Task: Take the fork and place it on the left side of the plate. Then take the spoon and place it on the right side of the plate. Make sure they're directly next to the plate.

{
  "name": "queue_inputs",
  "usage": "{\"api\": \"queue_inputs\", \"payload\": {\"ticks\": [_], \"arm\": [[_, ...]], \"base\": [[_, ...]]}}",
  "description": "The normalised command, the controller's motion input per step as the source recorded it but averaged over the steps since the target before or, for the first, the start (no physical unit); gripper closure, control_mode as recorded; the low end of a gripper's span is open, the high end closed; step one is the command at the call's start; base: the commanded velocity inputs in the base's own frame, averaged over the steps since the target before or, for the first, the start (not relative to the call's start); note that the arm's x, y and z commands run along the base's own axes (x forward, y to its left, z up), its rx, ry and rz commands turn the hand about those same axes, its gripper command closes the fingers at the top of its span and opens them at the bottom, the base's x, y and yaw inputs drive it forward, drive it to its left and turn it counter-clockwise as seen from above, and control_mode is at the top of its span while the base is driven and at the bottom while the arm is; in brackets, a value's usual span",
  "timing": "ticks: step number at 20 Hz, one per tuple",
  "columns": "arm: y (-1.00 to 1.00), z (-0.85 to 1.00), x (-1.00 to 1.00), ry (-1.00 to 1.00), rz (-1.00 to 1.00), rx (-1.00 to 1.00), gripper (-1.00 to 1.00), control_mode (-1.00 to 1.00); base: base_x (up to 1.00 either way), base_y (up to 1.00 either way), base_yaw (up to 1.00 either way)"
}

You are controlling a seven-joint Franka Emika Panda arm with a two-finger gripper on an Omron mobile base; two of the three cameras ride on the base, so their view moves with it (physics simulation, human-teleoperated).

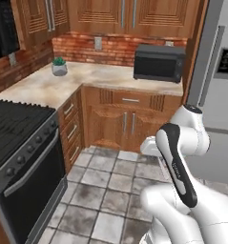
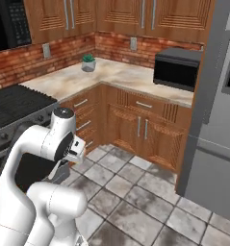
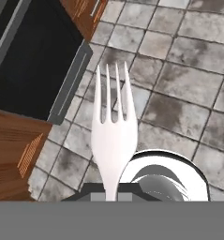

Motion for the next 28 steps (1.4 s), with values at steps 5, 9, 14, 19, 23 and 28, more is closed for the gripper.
{"api": "queue_inputs", "payload": {"ticks": [5, 9, 14, 19, 23, 28], "arm": [[0.00, 0.00, 0.00, 0.00, 0.00, 0.00, 1.00, 1.00], [0.00, 0.00, 0.00, 0.00, 0.00, 0.00, 1.00, 1.00], [0.00, 0.00, 0.00, 0.00, 0.00, 0.00, 1.00, 1.00], [0.00, 0.00, 0.00, 0.00, 0.00, 0.00, 1.00, 1.00], [0.00, 0.00, 0.00, 0.00, 0.00, 0.00, 1.00, 1.00], [0.00, 0.00, 0.00, 0.00, 0.00, 0.00, 1.00, 1.00]], "base": [[0.00, -0.68, -0.39], [0.00, -0.70, -0.41], [0.00, -0.68, -0.41], [0.00, -0.69, -0.40], [0.00, -0.75, -0.39], [0.01, -0.81, -0.35]]}}
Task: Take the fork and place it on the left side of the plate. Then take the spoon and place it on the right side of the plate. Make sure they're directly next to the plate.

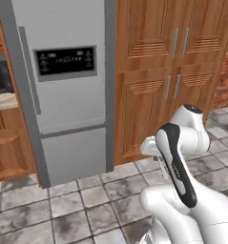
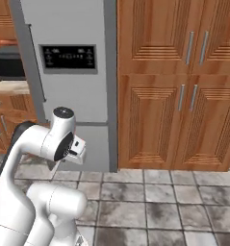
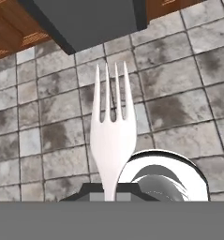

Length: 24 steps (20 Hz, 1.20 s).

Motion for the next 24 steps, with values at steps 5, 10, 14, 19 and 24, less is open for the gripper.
{"api": "queue_inputs", "payload": {"ticks": [5, 10, 14, 19, 24], "arm": [[0.00, 0.00, 0.00, 0.00, 0.00, 0.00, 1.00, 1.00], [0.00, 0.00, 0.00, 0.00, 0.00, 0.00, 1.00, 1.00], [0.00, 0.00, 0.00, 0.00, 0.00, 0.00, 1.00, 1.00], [0.00, 0.00, 0.00, 0.00, 0.00, 0.00, 1.00, 1.00], [0.00, 0.00, 0.00, 0.00, 0.00, 0.00, 1.00, 1.00]], "base": [[0.14, -0.81, -0.31], [0.31, -0.75, -0.28], [0.43, -0.73, -0.24], [0.49, -0.72, -0.27], [0.57, -0.59, -0.32]]}}
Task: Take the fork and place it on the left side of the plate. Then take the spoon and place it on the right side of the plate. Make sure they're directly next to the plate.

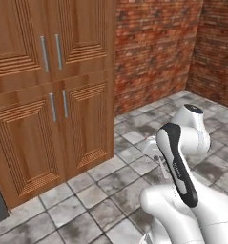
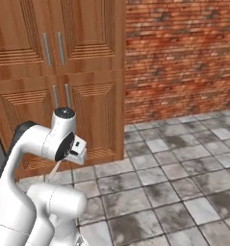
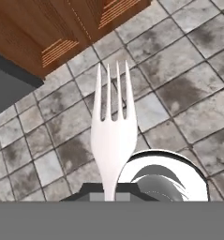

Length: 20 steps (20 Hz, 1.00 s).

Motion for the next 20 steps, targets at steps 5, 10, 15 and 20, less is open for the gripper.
{"api": "queue_inputs", "payload": {"ticks": [5, 10, 15, 20], "arm": [[0.00, 0.00, 0.00, 0.00, 0.00, 0.00, 1.00, 1.00], [0.00, 0.00, 0.00, 0.00, 0.00, 0.00, 1.00, 1.00], [0.00, 0.00, 0.00, 0.00, 0.00, 0.00, 1.00, 1.00], [0.00, 0.00, 0.00, 0.00, 0.00, 0.00, 1.00, 1.00]], "base": [[0.67, -0.52, -0.33], [0.77, -0.41, -0.35], [0.81, -0.30, -0.36], [0.81, -0.29, -0.36]]}}
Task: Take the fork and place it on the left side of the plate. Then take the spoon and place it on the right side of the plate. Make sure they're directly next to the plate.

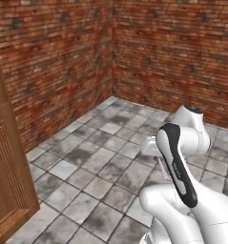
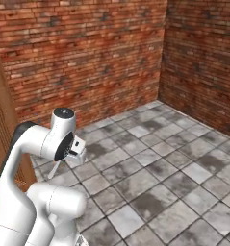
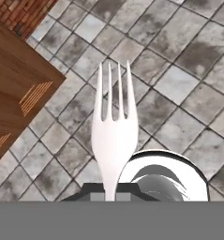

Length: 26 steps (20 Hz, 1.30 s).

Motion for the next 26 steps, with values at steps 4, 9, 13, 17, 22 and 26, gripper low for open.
{"api": "queue_inputs", "payload": {"ticks": [4, 9, 13, 17, 22, 26], "arm": [[0.00, 0.00, 0.00, 0.00, 0.00, 0.00, 1.00, 1.00], [0.00, 0.00, 0.00, 0.00, 0.00, 0.00, 1.00, 1.00], [0.00, 0.00, 0.00, 0.00, 0.00, 0.00, 1.00, 1.00], [0.00, 0.00, 0.00, 0.00, 0.00, 0.00, 1.00, 1.00], [0.00, 0.00, 0.00, 0.00, 0.00, 0.00, 1.00, 1.00], [0.00, 0.00, 0.00, 0.00, 0.00, 0.00, 1.00, 1.00]], "base": [[0.81, -0.26, -0.37], [0.80, -0.27, -0.39], [0.81, -0.26, -0.42], [0.80, -0.27, -0.43], [0.78, -0.28, -0.43], [0.77, -0.27, -0.42]]}}
